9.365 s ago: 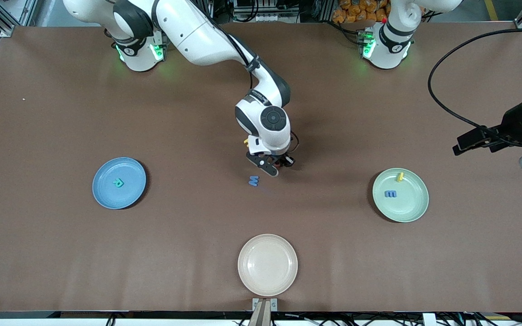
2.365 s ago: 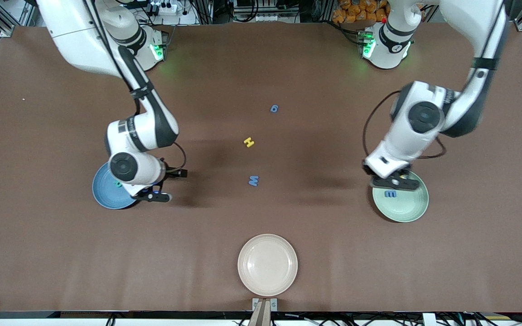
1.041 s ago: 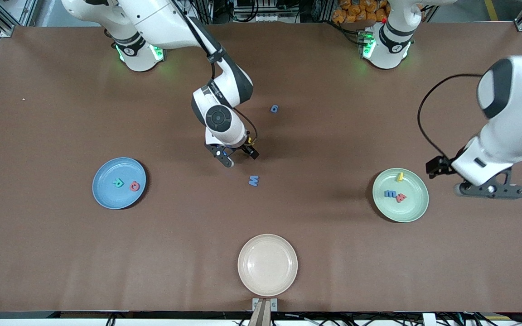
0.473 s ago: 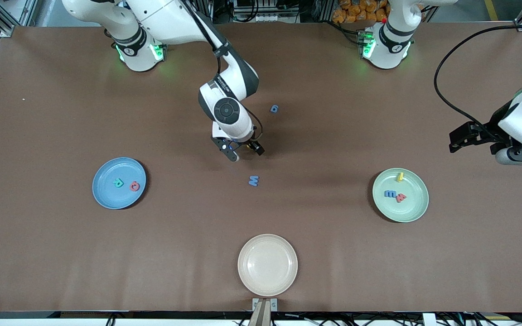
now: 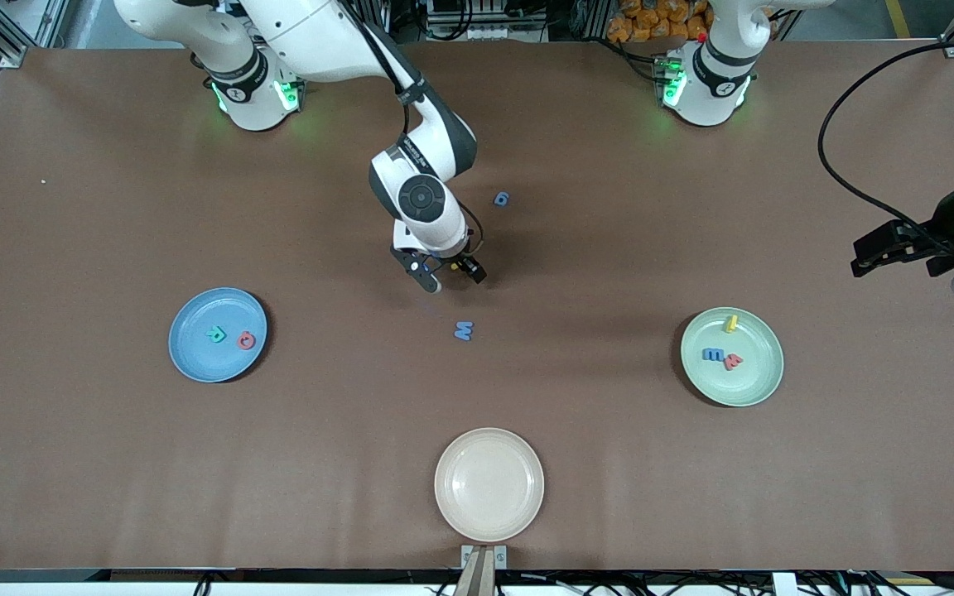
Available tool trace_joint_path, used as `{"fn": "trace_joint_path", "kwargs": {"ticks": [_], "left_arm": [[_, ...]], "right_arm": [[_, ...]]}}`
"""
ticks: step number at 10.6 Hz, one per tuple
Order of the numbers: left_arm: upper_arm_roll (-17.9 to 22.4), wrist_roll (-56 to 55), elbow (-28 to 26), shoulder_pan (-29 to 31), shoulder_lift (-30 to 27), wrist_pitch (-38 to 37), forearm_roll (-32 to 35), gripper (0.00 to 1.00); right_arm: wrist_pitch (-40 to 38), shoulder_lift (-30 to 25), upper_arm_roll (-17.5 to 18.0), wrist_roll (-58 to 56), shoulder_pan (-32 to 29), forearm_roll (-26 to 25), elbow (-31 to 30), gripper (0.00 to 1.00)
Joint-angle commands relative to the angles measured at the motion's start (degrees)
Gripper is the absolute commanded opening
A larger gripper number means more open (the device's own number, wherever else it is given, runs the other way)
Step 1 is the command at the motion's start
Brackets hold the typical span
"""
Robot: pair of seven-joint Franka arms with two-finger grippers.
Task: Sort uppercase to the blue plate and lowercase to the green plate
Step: 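Grasp the yellow H with the right gripper while the left gripper withdraws, then carry the yellow H to the blue plate while the left gripper reaches the g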
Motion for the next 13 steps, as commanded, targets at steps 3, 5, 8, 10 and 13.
{"fn": "trace_joint_path", "kwargs": {"ticks": [3,5,8,10,13], "left_arm": [[-0.94,0.12,0.63,0.45,-0.58,-1.25,-1.50,1.00],[-0.68,0.03,0.54,0.18,-1.37,-1.25,-1.50,1.00],[-1.38,-1.20,0.28,0.18,-1.46,-1.25,-1.50,1.00],[-1.47,-1.02,0.19,0.18,-1.46,-1.25,-1.50,1.00],[-4.09,-1.11,-0.25,-0.17,-1.38,-1.33,-1.50,1.00]], "right_arm": [[0.81,-0.29,-0.84,1.63,0.96,-1.65,-1.52,1.00],[0.81,-0.38,-0.84,1.63,0.87,-1.65,-1.52,1.00],[0.81,-0.38,-0.93,1.63,0.96,-1.65,-1.52,0.88],[0.81,-0.55,-1.01,1.63,0.96,-1.82,-1.52,0.00],[0.81,-0.73,-1.01,1.63,1.04,-2.70,-1.52,0.00]]}}
